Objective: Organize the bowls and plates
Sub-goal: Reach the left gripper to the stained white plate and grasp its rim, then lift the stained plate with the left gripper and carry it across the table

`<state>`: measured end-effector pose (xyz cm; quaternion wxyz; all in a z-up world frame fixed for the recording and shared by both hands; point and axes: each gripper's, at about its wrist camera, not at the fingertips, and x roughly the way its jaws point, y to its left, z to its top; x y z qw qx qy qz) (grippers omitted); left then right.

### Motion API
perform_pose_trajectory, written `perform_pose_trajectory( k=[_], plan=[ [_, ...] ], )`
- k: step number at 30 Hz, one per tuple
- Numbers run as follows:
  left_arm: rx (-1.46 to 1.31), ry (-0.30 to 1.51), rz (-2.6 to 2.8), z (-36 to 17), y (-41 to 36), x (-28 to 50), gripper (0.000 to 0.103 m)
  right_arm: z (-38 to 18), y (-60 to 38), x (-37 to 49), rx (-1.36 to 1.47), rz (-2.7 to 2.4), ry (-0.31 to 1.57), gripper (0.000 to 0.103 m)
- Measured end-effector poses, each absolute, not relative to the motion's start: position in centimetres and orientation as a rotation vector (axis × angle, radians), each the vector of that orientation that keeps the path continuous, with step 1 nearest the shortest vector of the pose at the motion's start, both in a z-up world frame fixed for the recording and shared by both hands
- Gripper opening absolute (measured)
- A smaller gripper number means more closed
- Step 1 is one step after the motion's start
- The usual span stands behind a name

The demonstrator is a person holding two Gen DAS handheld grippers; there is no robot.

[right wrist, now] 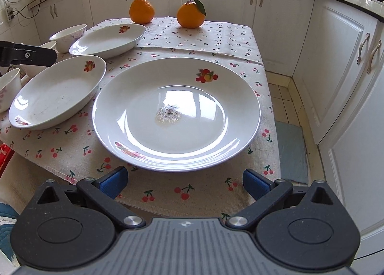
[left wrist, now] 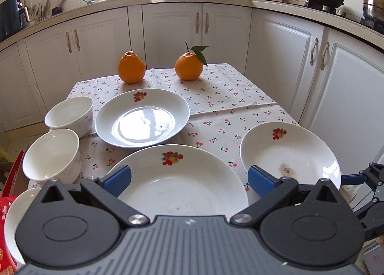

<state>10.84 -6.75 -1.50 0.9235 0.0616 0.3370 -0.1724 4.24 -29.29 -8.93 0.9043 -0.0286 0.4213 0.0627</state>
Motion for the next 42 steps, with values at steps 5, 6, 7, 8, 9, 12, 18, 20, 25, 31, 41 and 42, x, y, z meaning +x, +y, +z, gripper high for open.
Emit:
perform_pose_trajectory(
  k=[5,6,7,8,9,12,18,20,25,31,41,42],
  plan=[
    [0.142,0.732,-0.417,-2.0,-8.2,12.4,0.102,-9.3,-30.1,5.0,-0.052,0.155,0.870,0.103],
    [0.139,0.744,-0.437,-2.0,-8.6,12.8,0.102,-9.3,-30.2,5.1,-0.056,0.161,0.867,0.103],
    [0.131,0.749,-0.455,-2.0,-8.8,13.0,0.102,-9.3,-30.3,5.2,-0.059,0.172,0.866,0.103],
    [0.121,0.752,-0.478,-1.9,-9.1,13.3,0.102,-9.3,-30.3,5.3,-0.064,0.180,0.865,0.103],
    [0.119,0.756,-0.493,-1.8,-9.4,13.5,0.102,-9.3,-30.4,5.5,-0.070,0.192,0.863,0.103],
    [0.163,0.754,-0.517,-1.6,-10.8,14.1,0.102,-9.5,-30.5,5.3,-0.082,0.229,0.839,0.103],
    [0.203,0.796,-0.603,-1.7,-13.2,15.7,0.102,-9.9,-31.1,4.8,-0.087,0.281,0.776,0.103],
    [0.202,0.833,-0.637,-2.0,-14.0,16.7,0.102,-10.0,-31.2,4.7,-0.085,0.282,0.759,0.103],
    [0.213,0.918,-0.702,-3.5,-16.2,18.8,0.102,-10.4,-31.5,4.2,-0.083,0.290,0.709,0.103],
    [0.267,0.990,-0.772,-4.9,-18.7,20.8,0.100,-10.6,-31.6,4.0,-0.087,0.315,0.679,0.103],
    [0.265,1.103,-0.824,-6.5,-20.4,23.6,0.083,-10.6,-31.8,4.6,-0.105,0.369,0.684,0.103],
    [0.271,1.108,-0.831,-6.5,-20.6,23.7,0.081,-10.6,-31.8,4.6,-0.107,0.370,0.688,0.103]
  ],
)
